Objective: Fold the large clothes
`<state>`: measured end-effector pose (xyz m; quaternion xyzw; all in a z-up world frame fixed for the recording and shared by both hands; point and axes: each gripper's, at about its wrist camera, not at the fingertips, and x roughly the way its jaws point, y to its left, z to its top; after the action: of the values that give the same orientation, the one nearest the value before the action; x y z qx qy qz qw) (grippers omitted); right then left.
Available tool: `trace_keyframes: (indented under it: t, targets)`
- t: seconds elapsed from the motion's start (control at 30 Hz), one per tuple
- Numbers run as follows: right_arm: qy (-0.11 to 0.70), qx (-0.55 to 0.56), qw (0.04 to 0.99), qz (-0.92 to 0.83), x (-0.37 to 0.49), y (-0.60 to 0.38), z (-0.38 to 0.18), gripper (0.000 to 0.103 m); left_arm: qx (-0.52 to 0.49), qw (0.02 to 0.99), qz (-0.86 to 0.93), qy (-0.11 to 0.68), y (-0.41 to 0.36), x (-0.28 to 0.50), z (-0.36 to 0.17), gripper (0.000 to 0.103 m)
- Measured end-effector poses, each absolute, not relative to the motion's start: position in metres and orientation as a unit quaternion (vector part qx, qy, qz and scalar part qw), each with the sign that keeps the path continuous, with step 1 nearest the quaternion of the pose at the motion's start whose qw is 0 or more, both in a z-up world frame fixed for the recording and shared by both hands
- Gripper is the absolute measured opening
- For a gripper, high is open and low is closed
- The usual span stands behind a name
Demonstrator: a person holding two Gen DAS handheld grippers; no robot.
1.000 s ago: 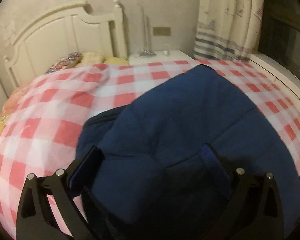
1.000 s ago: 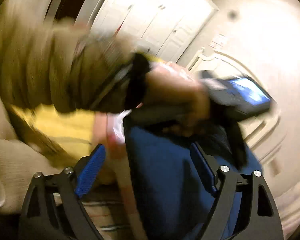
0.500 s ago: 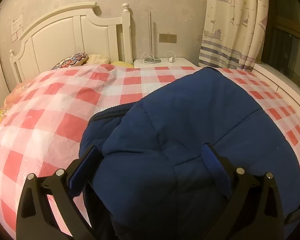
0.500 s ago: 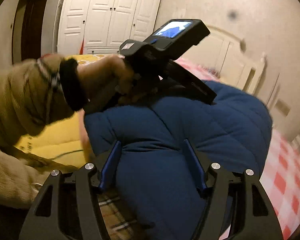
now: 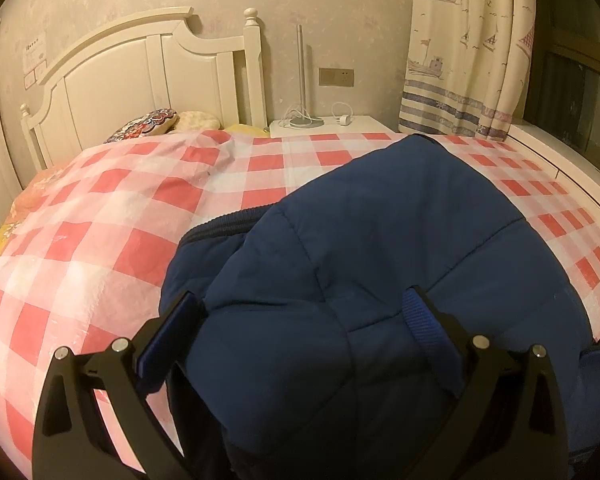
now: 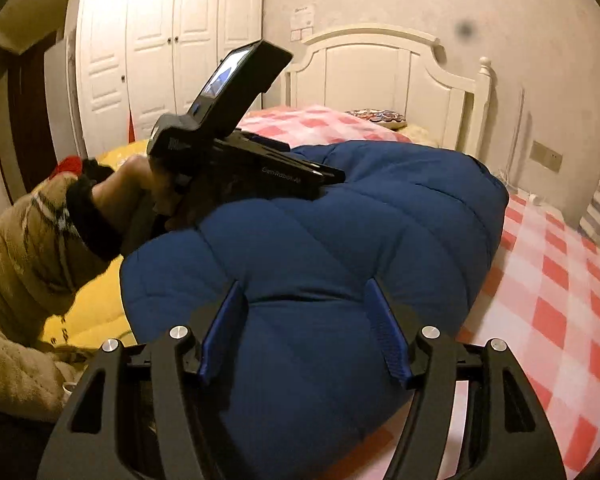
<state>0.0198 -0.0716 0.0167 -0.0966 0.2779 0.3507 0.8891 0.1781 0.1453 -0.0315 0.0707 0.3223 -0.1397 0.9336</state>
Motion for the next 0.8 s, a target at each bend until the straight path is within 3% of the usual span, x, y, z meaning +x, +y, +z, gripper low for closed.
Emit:
trace_keyframes:
  t: [0.17, 0.23, 0.3, 0.43, 0.6, 0.8]
  targets:
    - [0.291, -0.083, 0.885, 0.353, 0.015, -0.067, 0.019, 0.064, 0.07, 0.936, -0.112, 0.325, 0.151, 0.168, -0.023, 0.101]
    - [0.304, -0.054, 0.88, 0.361, 0.015, -0.075, 0.028, 0.067, 0.027, 0.934, -0.127, 0.332, 0.17, 0.148, -0.013, 0.101]
    - [0.295, 0.024, 0.889, 0.35, 0.018, -0.105, 0.041, 0.099, -0.029, 0.925, -0.162, 0.343, 0.193, 0.132, -0.012, 0.101]
    - [0.324, 0.127, 0.884, 0.314, 0.039, -0.147, 0.039, 0.099, -0.124, 0.885, -0.19, 0.407, 0.239, 0.121, -0.039, 0.101]
    - [0.408, 0.149, 0.834, 0.341, 0.059, -0.125, 0.002, 0.099, -0.216, 0.831, -0.261, 0.44, 0.267, 0.118, -0.076, 0.101]
    - [0.443, 0.193, 0.805, 0.344, 0.084, -0.124, -0.021, 0.099, -0.231, 0.803, -0.318, 0.448, 0.257, 0.14, -0.086, 0.101]
